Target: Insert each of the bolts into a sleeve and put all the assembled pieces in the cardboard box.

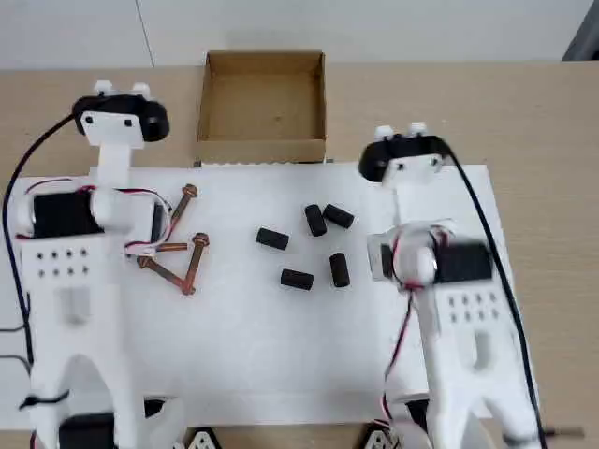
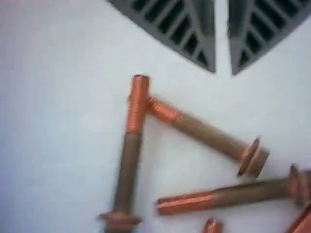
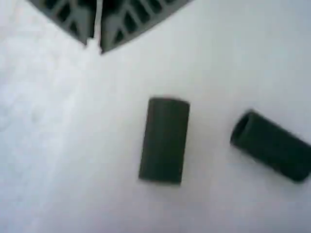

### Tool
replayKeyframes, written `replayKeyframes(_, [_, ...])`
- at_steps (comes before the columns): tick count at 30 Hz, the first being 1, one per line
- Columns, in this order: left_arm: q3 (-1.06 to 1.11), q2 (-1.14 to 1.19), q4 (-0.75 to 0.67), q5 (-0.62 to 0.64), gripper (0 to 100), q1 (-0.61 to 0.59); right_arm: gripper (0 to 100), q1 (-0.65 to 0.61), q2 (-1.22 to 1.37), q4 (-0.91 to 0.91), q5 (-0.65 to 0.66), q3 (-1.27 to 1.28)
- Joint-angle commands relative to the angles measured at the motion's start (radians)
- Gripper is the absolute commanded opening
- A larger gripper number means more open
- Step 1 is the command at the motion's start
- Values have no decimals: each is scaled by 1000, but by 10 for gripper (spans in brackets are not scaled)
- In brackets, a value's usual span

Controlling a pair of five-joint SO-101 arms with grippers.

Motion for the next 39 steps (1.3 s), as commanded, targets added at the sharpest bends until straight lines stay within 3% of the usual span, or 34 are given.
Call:
replayKeyframes(1, [-38,64,15,-15,7,-87,5,-41,148,36,28,-117])
replayKeyframes(8, [-35,175,9,-20,8,-138,6,-179,351,38,25,-221])
replayKeyframes(11, [-35,210,2,-20,8,-120,57,-214,400,38,-8,-244])
replayKeyframes(14, [-35,229,-3,-20,8,-107,106,-220,440,38,-35,-261])
replayKeyframes(30, [-35,236,-3,-12,8,8,111,-222,506,-22,-31,-261])
replayKeyframes(39, [-35,238,-5,-12,8,9,111,-222,595,-44,-31,-261])
